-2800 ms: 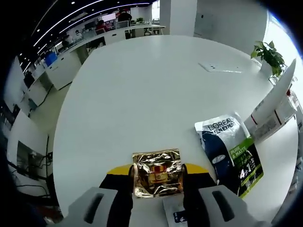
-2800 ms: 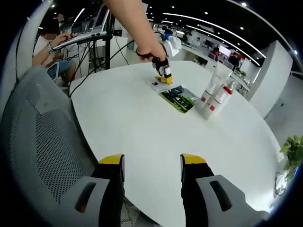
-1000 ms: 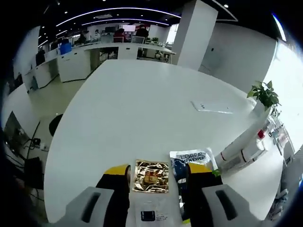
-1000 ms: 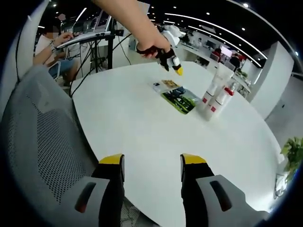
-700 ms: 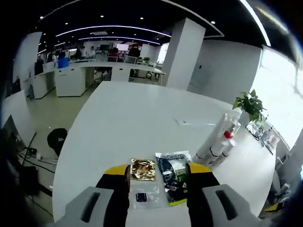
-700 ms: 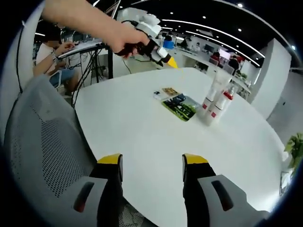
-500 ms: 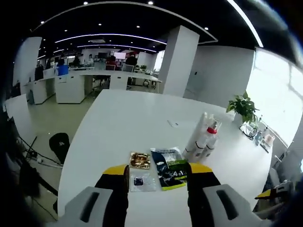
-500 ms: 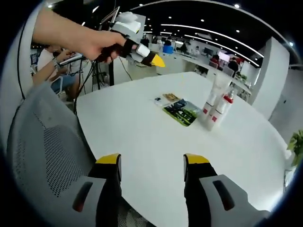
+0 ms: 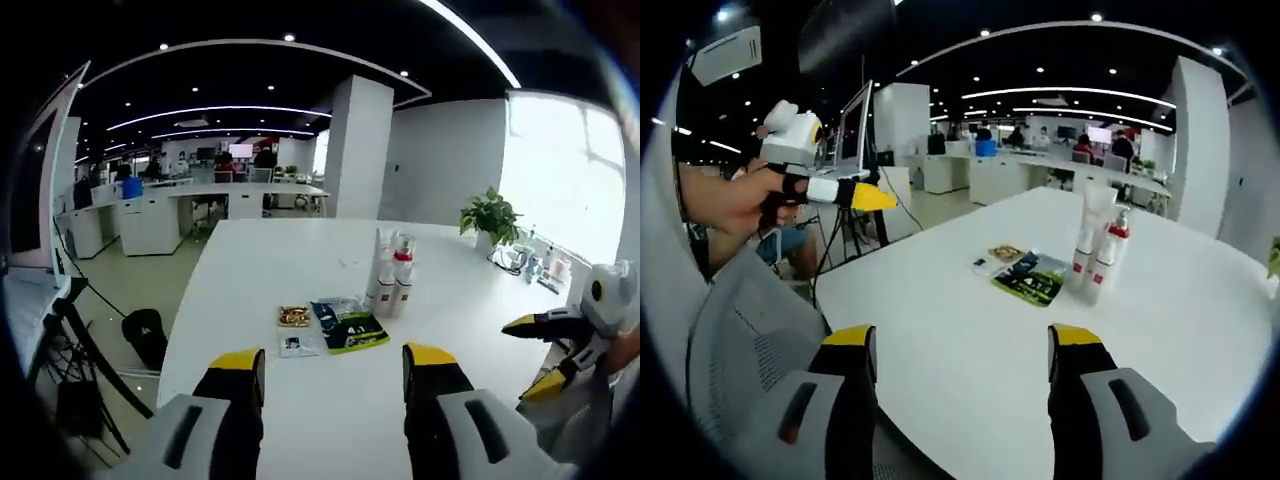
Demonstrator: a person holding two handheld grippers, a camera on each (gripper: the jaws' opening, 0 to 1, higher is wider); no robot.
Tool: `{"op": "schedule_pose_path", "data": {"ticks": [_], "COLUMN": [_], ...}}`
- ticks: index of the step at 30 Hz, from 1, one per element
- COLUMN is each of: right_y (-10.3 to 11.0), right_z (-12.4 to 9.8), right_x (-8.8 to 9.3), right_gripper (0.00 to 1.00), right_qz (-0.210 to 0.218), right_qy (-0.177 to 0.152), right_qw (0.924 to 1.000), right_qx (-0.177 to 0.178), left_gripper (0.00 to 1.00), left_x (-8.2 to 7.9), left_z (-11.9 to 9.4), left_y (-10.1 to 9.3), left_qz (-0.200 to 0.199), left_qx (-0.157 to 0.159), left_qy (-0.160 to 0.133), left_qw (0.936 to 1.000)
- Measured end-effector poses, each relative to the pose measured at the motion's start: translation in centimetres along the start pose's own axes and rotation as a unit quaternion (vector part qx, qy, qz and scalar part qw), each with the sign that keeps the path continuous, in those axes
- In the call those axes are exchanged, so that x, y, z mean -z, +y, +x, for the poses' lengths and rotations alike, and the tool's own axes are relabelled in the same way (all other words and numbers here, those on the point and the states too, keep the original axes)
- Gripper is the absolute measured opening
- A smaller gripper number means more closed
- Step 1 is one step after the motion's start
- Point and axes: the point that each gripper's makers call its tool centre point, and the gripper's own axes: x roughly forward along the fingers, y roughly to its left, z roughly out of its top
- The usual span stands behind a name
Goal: Arrange the skincare products in the storage area until every visible bottle or jar stands upright without overlapping.
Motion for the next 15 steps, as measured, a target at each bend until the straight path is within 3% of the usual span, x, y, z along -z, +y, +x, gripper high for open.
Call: {"op": "schedule_pose_path", "data": {"ticks": [8,15], "right_y": [0.0,-1.2], "right_z": [-0.6,-1.9], "right_x": [-2.4,-5.1], "right_gripper": [0.78,0.87], "right_qz": [0.033,0.089], "right_qy": [-0.065,-0.141], "right_qw": [0.9973,0.9860], "right_qx": [-0.006,0.004], "left_gripper": [0.68,0.79], "left_x": [1.3,1.8], "left_z": [-2.1,-3.7], "left_y": [-1.7,-3.0], "left_qz": [0.034,0.067], "left_qx": [0.008,0.032], "left_qy": [-0.027,-0.046], "left_qw": [0.9990,0.9962]}}
